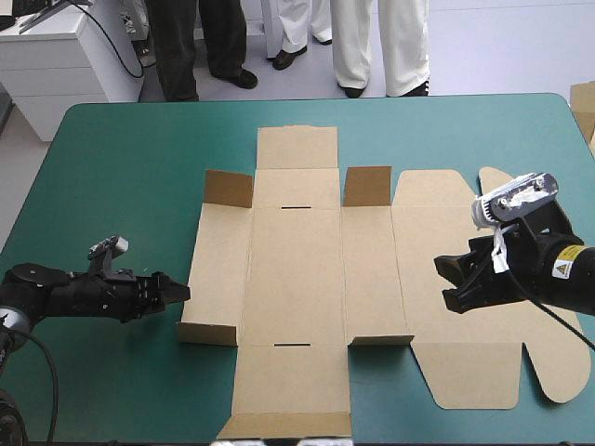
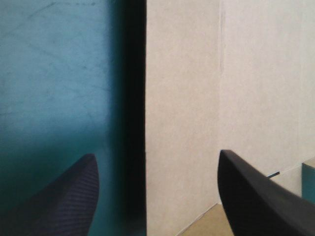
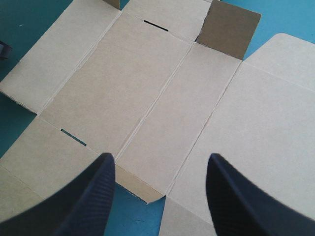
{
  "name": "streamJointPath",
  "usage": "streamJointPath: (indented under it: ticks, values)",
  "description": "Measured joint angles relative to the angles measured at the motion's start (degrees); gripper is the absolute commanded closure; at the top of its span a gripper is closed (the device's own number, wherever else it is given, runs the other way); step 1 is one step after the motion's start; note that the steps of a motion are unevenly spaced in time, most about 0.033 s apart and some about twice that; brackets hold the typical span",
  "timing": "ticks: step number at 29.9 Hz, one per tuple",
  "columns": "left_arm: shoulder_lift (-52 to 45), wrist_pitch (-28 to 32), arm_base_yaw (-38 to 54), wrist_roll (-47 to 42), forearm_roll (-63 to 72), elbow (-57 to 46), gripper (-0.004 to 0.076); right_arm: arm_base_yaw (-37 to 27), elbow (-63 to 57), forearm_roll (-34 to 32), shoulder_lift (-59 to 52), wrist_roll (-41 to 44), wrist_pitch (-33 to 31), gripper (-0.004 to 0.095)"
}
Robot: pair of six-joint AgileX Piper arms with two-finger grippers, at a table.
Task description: Fold the box
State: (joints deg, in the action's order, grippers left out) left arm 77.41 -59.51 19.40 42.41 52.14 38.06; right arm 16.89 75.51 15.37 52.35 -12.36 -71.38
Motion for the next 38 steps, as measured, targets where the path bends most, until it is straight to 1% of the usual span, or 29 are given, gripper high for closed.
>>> streamJointPath:
  ticks: [8,12,20,21,23,26,28,32,38]
  values:
    - [6.7,-0.7,0.0,3.4,3.3,0.0,0.0232,0.0,0.0,-0.1,0.0,-0.7,0.0,0.04]
    - [11.1,-4.0,-0.1,7.2,8.3,0.0,0.0232,0.0,0.0,-0.1,0.0,-1.0,0.0,0.04]
    - [14.1,-5.7,-4.8,9.8,13.0,0.0,0.0241,0.0,0.0,-0.2,0.0,-1.2,0.0,0.04]
    - [14.1,-5.7,-5.3,9.9,13.3,0.0,0.0256,0.0,0.0,-0.2,0.0,-1.2,0.0,0.04]
    - [14.2,-5.7,-6.4,10.4,14.1,0.0,0.0314,0.0,0.0,-0.2,0.0,-1.3,0.0,0.04]
    - [14.3,-5.5,-7.3,11.1,14.8,0.0,0.0458,0.0,0.0,-0.2,0.0,-1.4,0.0,0.04]
    - [14.3,-5.2,-7.6,11.1,15.1,0.0,0.0569,0.0,0.0,-0.2,0.0,-1.4,0.0,0.04]
    - [14.3,-4.9,-8.2,11.2,15.8,0.0,0.0753,0.0,0.0,-0.2,0.0,-1.4,0.0,0.04]
    - [14.3,-4.6,-9.3,12.1,14.0,1.2,0.0756,0.0,0.0,-0.2,0.0,-1.4,0.0,0.0402]
